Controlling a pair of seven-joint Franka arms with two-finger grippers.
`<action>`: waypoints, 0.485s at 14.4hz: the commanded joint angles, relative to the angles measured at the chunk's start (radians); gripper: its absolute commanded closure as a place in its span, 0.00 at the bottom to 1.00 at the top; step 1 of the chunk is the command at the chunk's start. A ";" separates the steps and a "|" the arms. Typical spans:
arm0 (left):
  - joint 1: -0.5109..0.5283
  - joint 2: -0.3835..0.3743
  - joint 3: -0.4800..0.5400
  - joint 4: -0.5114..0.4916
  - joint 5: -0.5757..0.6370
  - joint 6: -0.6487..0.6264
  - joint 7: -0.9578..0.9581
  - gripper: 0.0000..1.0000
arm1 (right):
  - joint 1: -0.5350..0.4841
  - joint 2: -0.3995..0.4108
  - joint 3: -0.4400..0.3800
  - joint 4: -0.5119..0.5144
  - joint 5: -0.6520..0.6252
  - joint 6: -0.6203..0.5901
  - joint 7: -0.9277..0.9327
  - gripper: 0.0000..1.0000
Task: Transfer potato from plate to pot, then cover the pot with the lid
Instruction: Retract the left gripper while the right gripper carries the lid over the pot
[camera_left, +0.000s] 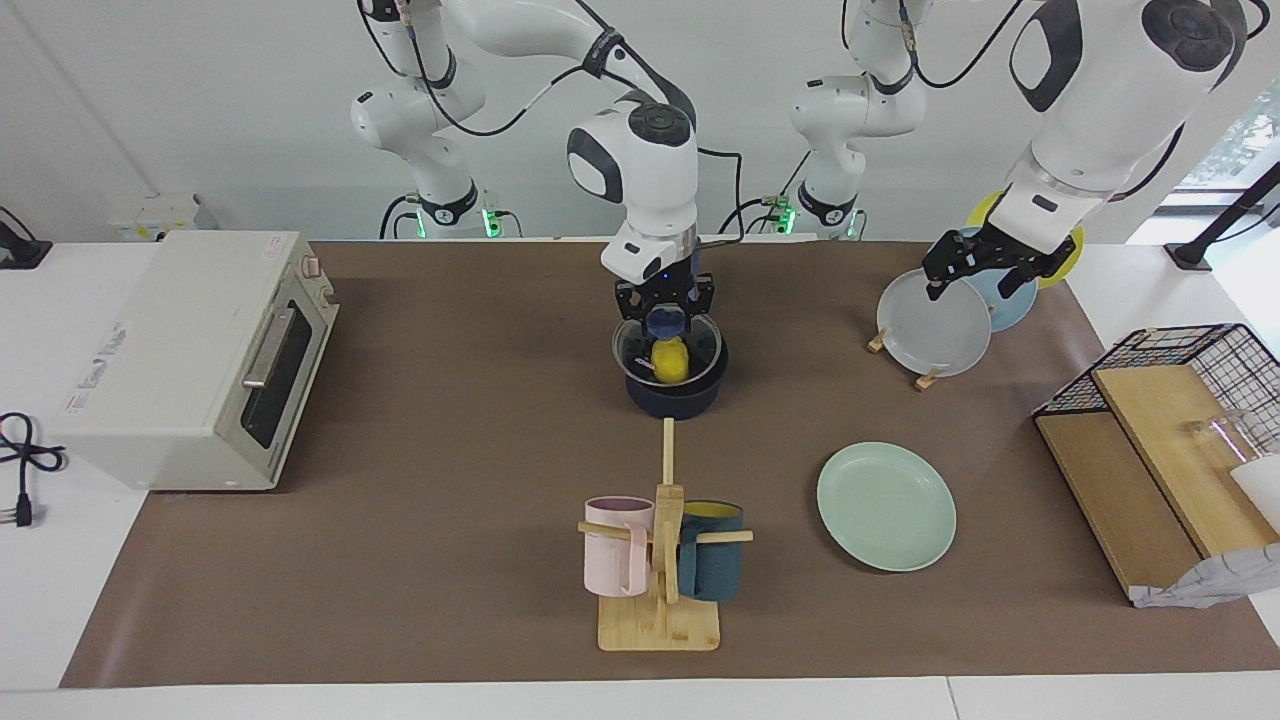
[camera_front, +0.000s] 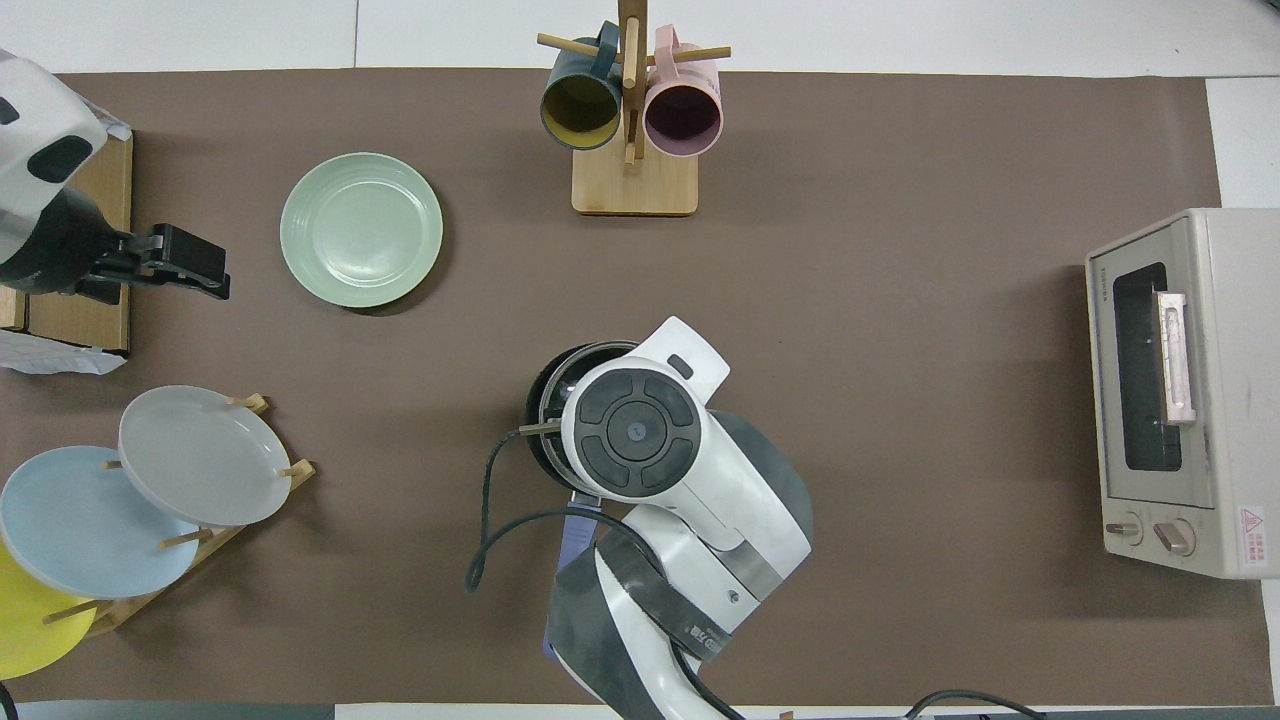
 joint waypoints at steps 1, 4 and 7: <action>-0.002 -0.076 0.007 -0.052 0.019 -0.020 0.005 0.00 | 0.013 0.023 0.003 0.012 0.012 0.017 0.002 1.00; -0.004 -0.107 0.007 -0.117 0.017 0.026 -0.010 0.00 | 0.016 0.026 0.003 0.012 0.010 0.012 0.002 1.00; -0.001 -0.095 0.005 -0.090 0.016 0.080 -0.003 0.00 | 0.025 0.052 0.003 0.035 0.007 0.016 0.004 1.00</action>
